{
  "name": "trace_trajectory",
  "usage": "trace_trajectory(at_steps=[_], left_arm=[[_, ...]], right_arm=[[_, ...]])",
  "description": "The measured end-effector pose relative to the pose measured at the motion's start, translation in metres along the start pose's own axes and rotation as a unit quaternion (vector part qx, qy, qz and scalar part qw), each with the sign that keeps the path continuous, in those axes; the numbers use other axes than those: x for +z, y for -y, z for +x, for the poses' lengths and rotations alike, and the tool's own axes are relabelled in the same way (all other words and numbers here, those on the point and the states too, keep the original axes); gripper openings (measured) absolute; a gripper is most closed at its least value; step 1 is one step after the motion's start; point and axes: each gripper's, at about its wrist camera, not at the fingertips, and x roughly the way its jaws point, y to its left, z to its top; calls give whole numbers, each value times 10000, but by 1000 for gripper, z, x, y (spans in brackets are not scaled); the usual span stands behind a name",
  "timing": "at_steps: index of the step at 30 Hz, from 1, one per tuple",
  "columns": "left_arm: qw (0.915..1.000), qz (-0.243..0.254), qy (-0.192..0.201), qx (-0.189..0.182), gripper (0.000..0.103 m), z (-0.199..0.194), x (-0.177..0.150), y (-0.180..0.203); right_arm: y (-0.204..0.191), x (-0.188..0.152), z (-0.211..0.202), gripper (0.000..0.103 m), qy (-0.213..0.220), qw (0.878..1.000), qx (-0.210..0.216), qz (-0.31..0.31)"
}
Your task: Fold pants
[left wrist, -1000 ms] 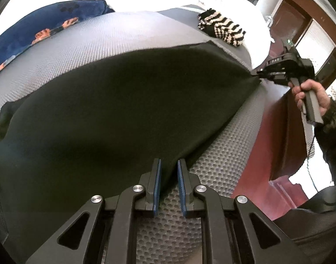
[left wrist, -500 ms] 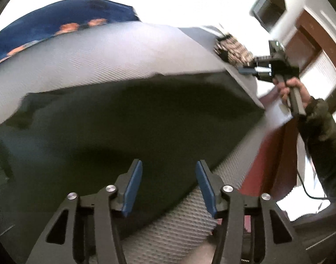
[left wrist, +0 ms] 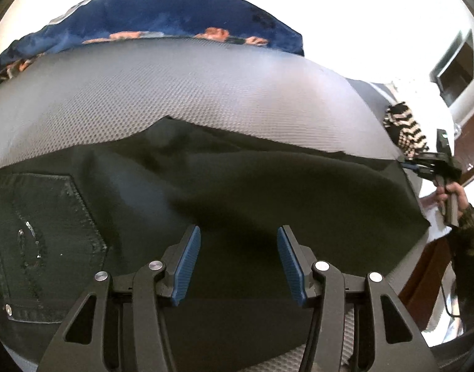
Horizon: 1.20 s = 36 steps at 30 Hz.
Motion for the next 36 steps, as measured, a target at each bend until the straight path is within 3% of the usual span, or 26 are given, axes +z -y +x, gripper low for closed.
trace_trajectory(at_steps=[2,5,9,13,16,20,23,25,28,30,33,36], left_arm=[[10000,-52,-42,61,53,4,-1,-2],[9998,-108,-125,111,53,9,-2,-3],[9997,-120,-93,197,53,10,-4,-2],[9995,-159,3,286,53,7,-1,-5],[9990,-270,83,353,53,5,0,-13],[9984,-319,94,450,53,7,-3,-23],[9985,-160,136,513,53,7,-7,-25],[9985,-48,153,520,53,8,-8,-25],[9982,110,173,562,53,8,-9,-23],[9985,119,158,501,53,5,-9,-24],[9987,26,247,452,54,-4,-10,-31],[9978,-7,381,549,54,-15,-12,-40]], right_arm=[[0,-2,2,18,-80,9997,203,-91],[-4,-4,4,18,-116,9990,182,-382],[-11,-7,2,5,46,9987,106,-504],[-31,-22,-27,4,840,9926,-544,-692],[-35,-29,-38,3,1146,9882,-796,-634],[-38,-28,-25,3,1138,9848,-1161,-613],[-33,-20,-3,3,899,9859,-1337,-459],[-27,-19,1,5,914,9863,-1350,-248],[-22,-16,-2,25,805,9869,-1397,12],[-25,-16,-15,28,912,9848,-1475,127],[-55,-20,-38,28,1127,9863,-1194,-156],[-113,-27,-38,28,858,9914,-553,-818]])
